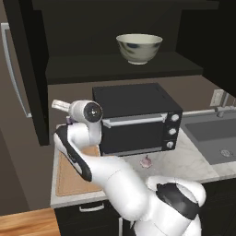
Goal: Open the cabinet. Place the bowl and condiment on the counter. Then place the lime and garlic on the cutting board.
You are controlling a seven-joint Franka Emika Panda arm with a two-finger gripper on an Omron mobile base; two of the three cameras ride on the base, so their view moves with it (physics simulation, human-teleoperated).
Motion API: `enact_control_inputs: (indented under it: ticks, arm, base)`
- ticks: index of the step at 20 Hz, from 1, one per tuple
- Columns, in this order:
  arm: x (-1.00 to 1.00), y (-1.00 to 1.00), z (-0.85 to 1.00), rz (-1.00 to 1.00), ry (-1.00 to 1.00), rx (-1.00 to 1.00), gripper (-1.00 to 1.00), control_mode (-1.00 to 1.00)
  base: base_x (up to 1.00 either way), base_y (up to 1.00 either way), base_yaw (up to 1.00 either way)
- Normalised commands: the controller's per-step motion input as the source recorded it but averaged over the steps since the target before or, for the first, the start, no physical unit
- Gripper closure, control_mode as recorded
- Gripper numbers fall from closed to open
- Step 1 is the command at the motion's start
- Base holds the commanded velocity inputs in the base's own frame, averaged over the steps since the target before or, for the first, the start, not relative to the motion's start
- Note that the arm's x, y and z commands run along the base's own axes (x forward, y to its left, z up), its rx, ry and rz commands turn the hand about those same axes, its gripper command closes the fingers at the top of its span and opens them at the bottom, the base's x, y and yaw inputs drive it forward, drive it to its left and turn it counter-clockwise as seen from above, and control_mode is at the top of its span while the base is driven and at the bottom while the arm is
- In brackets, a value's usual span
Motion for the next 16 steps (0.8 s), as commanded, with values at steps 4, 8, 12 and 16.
enact_control_inputs:
  ticks: [4,8,12,16]
  arm:
    - [-0.60,-0.36,0.93,-0.08,0.02,0.29,-1.00,-1.00]
    - [-0.60,-0.61,0.72,-0.12,0.03,0.31,-1.00,-1.00]
    - [-0.25,-0.90,0.60,-0.16,0.01,0.26,-1.00,-1.00]
    - [-0.02,-0.92,0.71,-0.21,0.06,0.23,-1.00,-1.00]
  base:
    - [0.00,0.00,0.00]
    - [0.00,0.00,0.00]
    - [0.00,0.00,0.00]
    - [0.00,0.00,0.00]
